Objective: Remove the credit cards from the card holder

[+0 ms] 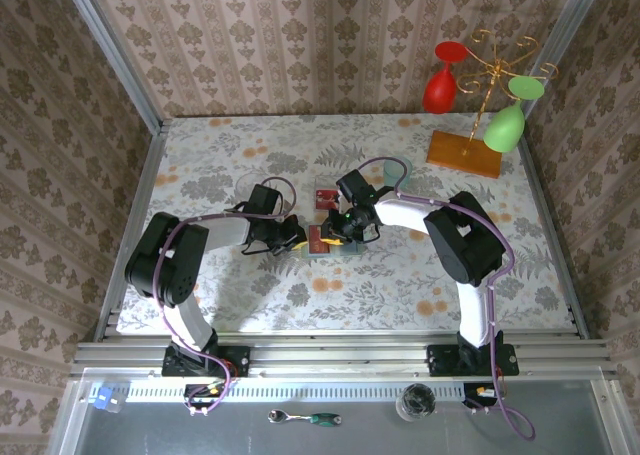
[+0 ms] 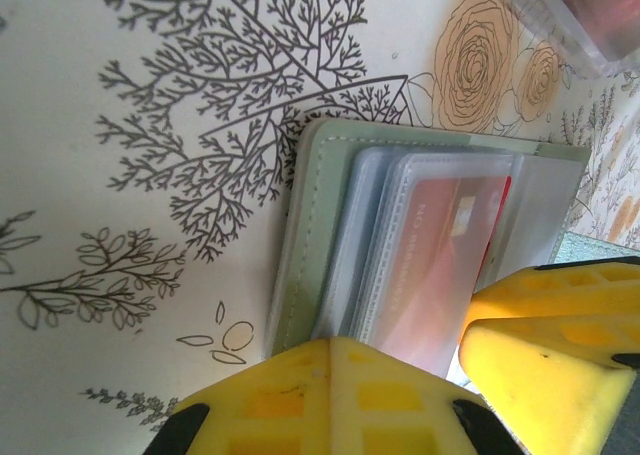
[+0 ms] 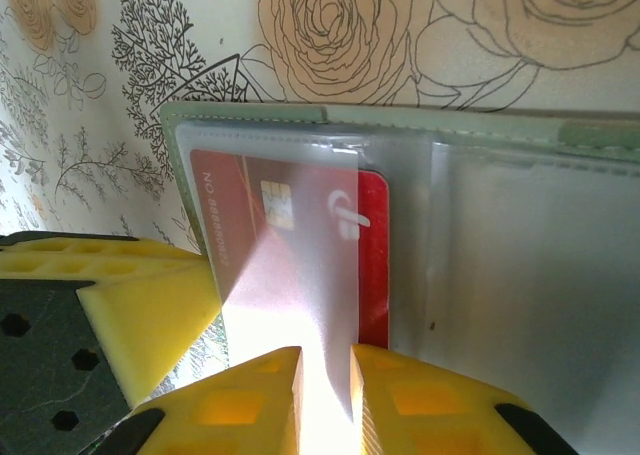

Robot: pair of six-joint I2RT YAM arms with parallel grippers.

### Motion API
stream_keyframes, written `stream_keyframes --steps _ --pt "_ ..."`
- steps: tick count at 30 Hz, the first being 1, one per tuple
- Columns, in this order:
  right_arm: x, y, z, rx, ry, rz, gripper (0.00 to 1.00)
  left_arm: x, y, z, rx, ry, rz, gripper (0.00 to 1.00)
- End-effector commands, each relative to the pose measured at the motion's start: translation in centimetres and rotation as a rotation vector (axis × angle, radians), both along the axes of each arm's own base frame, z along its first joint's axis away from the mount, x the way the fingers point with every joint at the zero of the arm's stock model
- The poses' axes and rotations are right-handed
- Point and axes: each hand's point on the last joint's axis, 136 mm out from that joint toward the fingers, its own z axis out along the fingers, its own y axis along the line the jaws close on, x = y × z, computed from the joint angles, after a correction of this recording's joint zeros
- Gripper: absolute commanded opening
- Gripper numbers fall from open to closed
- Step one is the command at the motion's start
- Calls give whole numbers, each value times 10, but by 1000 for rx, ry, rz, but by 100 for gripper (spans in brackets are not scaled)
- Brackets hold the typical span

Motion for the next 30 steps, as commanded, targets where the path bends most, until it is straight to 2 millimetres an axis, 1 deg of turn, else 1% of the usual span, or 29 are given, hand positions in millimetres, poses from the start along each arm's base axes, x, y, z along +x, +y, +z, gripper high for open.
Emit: stream_keyframes --steps 1,3,8,14,20,23,30 --pt "-1 3 -4 -9 6 23 26 -6 6 -15 40 30 -10 0" --pt "-2 -3 -6 -43 3 15 29 -6 7 -16 43 34 -10 0" --pt "-3 -15 -4 -99 -14 10 30 -6 8 -16 45 37 -7 0" --pt "-2 -15 2 -97 -30 13 30 -5 7 -12 41 26 -9 0" --pt "-1 -16 5 -101 -43 14 30 -1 6 -2 39 7 -9 0" --pt "0 -13 11 -74 -71 16 30 1 5 3 33 -5 -9 0" --pt "2 -11 24 -39 -112 17 30 9 2 25 30 -43 -16 0"
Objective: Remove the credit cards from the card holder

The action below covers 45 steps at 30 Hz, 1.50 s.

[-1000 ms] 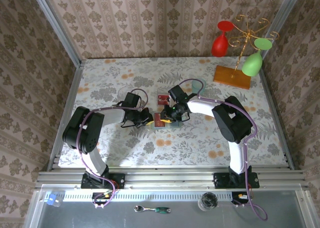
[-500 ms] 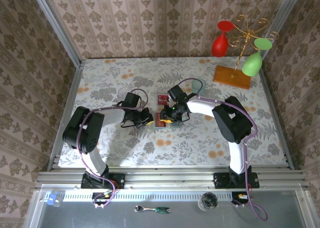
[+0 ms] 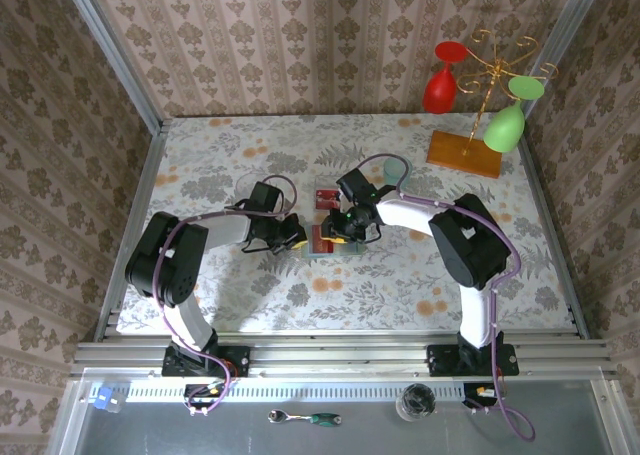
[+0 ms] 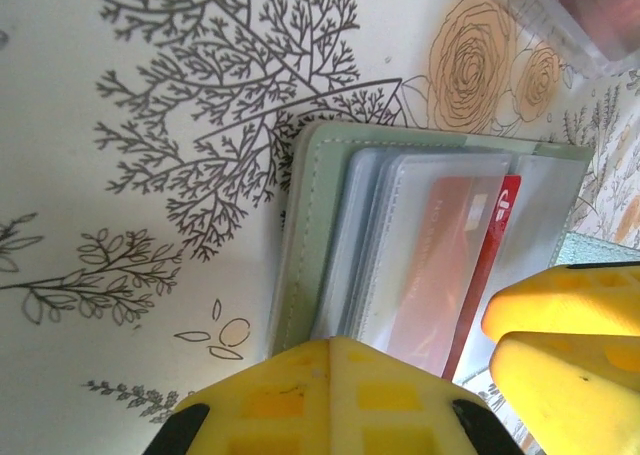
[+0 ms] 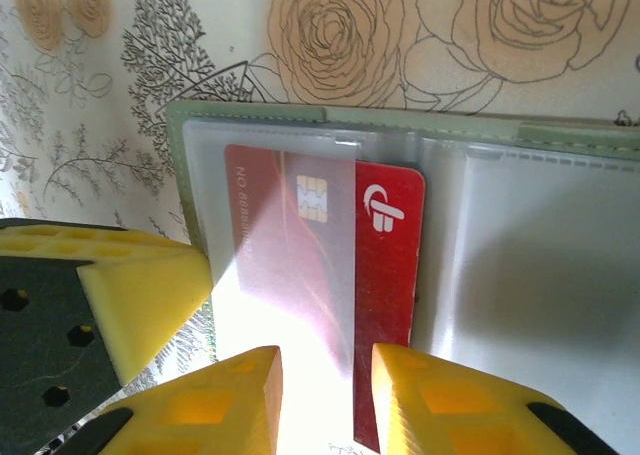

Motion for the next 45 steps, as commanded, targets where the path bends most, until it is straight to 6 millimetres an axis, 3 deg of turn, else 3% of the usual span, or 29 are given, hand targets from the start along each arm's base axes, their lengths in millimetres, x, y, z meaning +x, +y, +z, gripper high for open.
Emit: stream_keyframes --steps 1,15,23,45 --pt "0 -2 16 12 -53 11 30 7 0 22 5 -49 -11 0" --pt "2 -17 13 14 -38 -41 30 2 -25 23 -3 -41 -70 0" --pt "3 -14 9 39 -20 -46 31 -3 -16 13 64 -20 -71 0" --pt "7 -6 -3 71 16 -37 31 -10 -12 -7 89 34 -76 0"
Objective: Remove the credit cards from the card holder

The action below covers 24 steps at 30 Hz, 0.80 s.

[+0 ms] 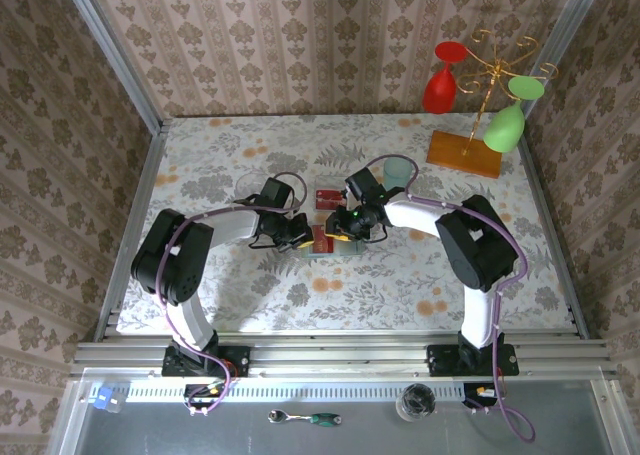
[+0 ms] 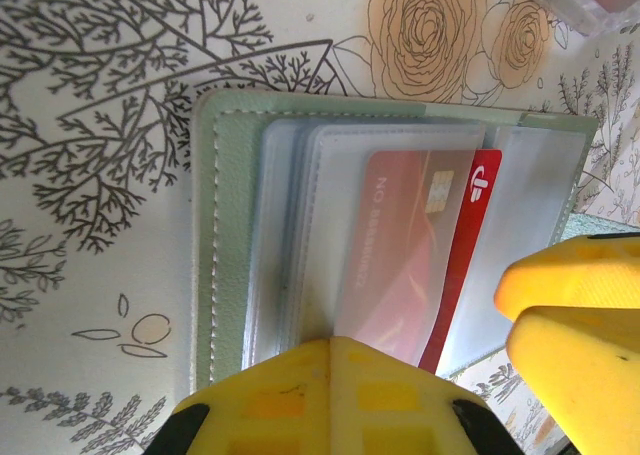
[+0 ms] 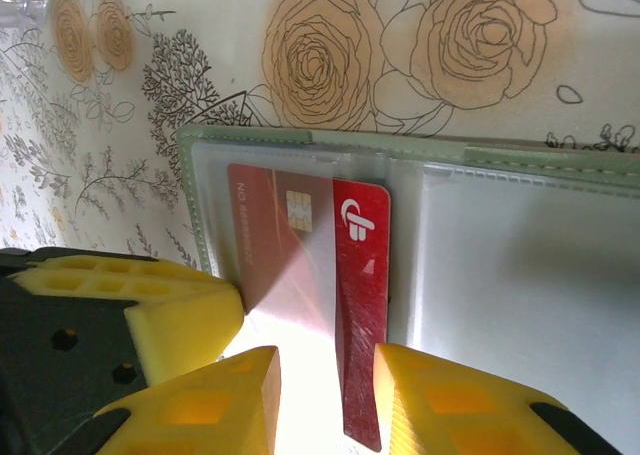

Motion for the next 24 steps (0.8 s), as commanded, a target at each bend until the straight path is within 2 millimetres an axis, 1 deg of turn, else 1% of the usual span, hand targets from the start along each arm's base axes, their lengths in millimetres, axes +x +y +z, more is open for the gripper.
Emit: stream_keyframes --steps 1,6,9,14,18,24 --pt "2 5 -5 20 27 6 31 -4 5 -9 41 24 -14 0" --pt "0 4 -12 13 48 5 31 -4 6 -9 41 22 -13 0" --pt "0 7 -11 34 51 9 30 -4 7 -9 41 23 -14 0" --pt "1 13 -4 84 41 11 27 -3 5 -10 30 26 -13 0" --pt "3 16 3 106 29 15 27 -2 4 -10 25 28 -11 0" --pt "3 17 5 119 23 11 25 -4 5 -12 28 32 -12 0"
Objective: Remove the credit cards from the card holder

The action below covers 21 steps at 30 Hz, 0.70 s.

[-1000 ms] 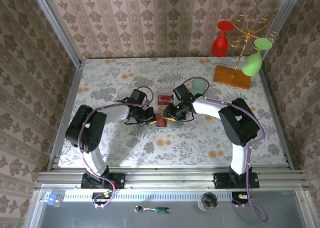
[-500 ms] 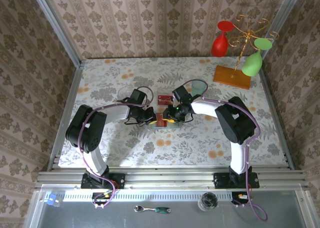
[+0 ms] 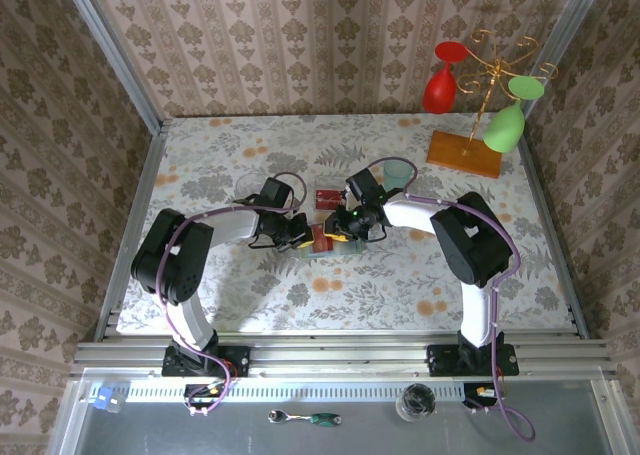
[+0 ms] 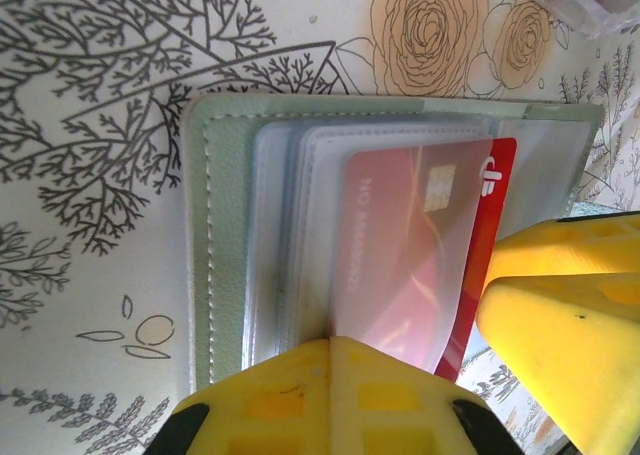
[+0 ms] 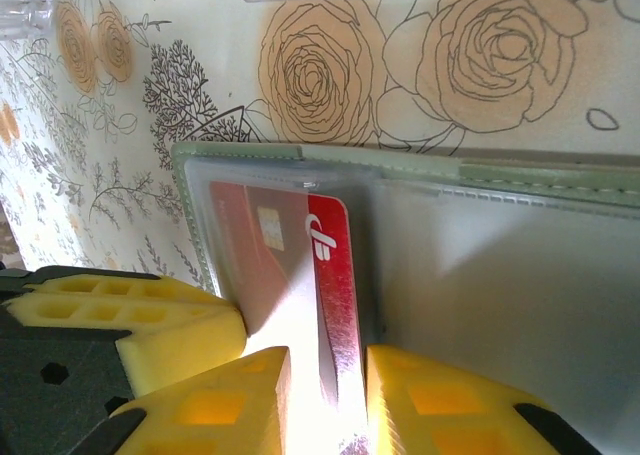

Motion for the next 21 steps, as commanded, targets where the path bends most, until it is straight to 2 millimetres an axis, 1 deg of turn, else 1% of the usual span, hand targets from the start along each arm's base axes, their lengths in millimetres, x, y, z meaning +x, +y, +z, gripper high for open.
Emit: stream_keyframes --steps 1,9,14,21 --pt "0 9 8 59 -4 15 25 -4 5 -12 30 30 -9 0" --pt "-3 7 -8 56 36 1 26 -3 5 -11 29 29 -7 0" --pt "-1 5 -7 57 32 -6 24 -4 6 -10 31 30 -9 0" --pt "0 3 0 56 11 -18 15 -4 8 -11 32 32 -8 0"
